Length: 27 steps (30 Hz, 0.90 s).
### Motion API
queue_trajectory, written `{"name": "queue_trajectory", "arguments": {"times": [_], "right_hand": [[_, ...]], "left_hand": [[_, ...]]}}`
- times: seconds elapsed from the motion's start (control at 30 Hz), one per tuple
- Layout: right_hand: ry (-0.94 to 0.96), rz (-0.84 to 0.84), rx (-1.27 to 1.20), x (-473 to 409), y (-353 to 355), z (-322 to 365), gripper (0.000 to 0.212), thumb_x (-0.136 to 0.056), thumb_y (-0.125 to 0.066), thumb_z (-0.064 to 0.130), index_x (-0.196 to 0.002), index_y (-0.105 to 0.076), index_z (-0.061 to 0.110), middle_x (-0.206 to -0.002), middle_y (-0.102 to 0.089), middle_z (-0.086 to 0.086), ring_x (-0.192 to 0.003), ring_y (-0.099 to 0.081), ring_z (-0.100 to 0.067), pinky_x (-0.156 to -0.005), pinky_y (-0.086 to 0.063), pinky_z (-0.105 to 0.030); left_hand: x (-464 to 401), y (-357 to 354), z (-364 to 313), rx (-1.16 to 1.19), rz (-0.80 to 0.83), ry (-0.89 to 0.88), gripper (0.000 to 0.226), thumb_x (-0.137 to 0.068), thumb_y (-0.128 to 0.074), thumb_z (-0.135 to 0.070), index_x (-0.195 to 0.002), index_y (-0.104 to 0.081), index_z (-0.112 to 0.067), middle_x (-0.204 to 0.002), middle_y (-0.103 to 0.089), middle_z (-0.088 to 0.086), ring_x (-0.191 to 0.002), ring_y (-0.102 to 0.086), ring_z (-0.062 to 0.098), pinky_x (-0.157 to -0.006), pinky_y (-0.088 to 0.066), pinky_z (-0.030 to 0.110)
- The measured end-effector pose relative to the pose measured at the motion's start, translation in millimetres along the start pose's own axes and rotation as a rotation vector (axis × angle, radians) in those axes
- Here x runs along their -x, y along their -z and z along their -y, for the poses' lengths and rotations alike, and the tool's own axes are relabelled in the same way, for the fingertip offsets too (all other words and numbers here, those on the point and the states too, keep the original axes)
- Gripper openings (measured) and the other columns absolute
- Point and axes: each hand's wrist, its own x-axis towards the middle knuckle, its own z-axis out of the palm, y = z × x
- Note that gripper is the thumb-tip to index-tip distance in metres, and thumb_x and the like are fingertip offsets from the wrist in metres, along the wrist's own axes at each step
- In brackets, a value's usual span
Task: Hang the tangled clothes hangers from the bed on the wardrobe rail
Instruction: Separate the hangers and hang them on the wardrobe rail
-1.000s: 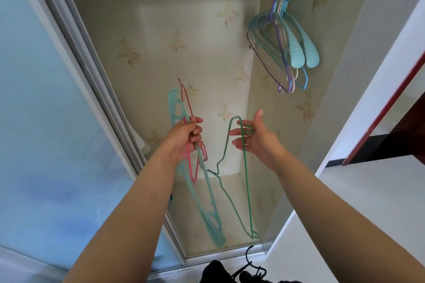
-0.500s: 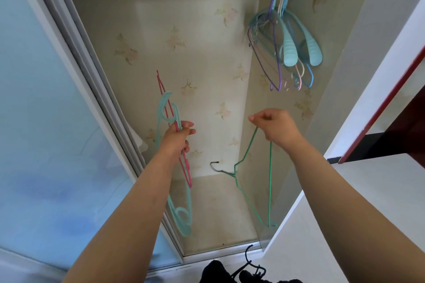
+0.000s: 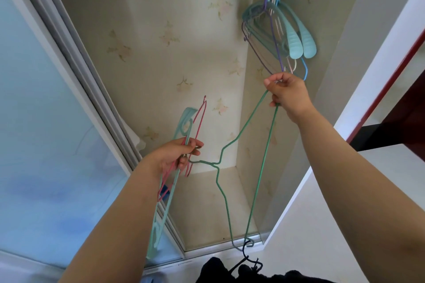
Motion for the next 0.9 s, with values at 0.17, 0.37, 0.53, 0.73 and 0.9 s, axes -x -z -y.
{"name": "queue_trajectory", "arguments": {"times": [0.17,0.37,0.53,0.73,0.9], "right_hand": [[-0.012,-0.063,-0.255,-3.4,-4.4,-9.1,0.010,-0.090,-0.063,0.008,-0.083,-0.059,0.014,-0.057,-0.055,0.008,-0.052,-0.053,-0.010,-0.068,-0.056,-0.030],[-0.321,0.109,-0.327,19.9,-34.3,-39.3,0.047,-0.087,-0.063,0.045,-0.124,-0.047,0.019,-0.116,-0.060,-0.001,-0.105,-0.060,-0.023,-0.085,-0.049,-0.032],[-0.414,0.548,0.609,71.0,-60.0,-89.8,0.123,-0.070,-0.064,0.072,-0.153,0.008,0.016,-0.159,-0.013,-0.010,-0.146,-0.019,-0.022,-0.117,-0.020,-0.038],[-0.408,0.541,0.853,83.0,-49.5,-117.0,0.090,-0.087,-0.064,0.033,-0.152,-0.007,0.006,-0.149,-0.031,-0.017,-0.135,-0.036,-0.027,-0.107,-0.033,-0.033],[-0.254,0.204,0.594,78.8,-32.1,-118.2,0.043,-0.089,-0.063,0.032,-0.123,-0.057,0.006,-0.098,-0.056,-0.004,-0.091,-0.056,-0.022,-0.081,-0.042,-0.028]], "left_hand": [[-6.9,2.5,2.9,0.026,-0.184,-0.013,0.015,-0.098,-0.052,-0.015,-0.093,-0.065,-0.011,-0.070,-0.051,0.002,-0.040,-0.033,0.006,-0.036,-0.031,0.018],[-10.3,5.3,-0.8,0.406,-0.179,-0.083,0.022,-0.103,-0.040,-0.018,-0.085,-0.051,-0.011,-0.043,-0.036,-0.008,-0.033,-0.026,0.004,-0.034,-0.021,0.015],[-13.4,0.5,-8.5,0.621,-0.299,-0.083,0.029,-0.104,-0.035,-0.018,-0.079,-0.049,-0.014,-0.035,-0.030,-0.009,-0.027,-0.022,0.003,-0.032,-0.017,0.012],[-16.3,1.8,-38.7,0.788,-0.328,-0.123,0.030,-0.102,-0.036,-0.012,-0.074,-0.046,-0.018,-0.035,-0.031,-0.010,-0.026,-0.020,0.002,-0.030,-0.014,0.013],[-16.1,-2.0,-57.8,0.732,-0.285,-0.238,0.022,-0.103,-0.042,-0.022,-0.084,-0.052,-0.015,-0.075,-0.058,-0.002,-0.029,-0.024,0.001,-0.030,-0.023,0.013]]}}
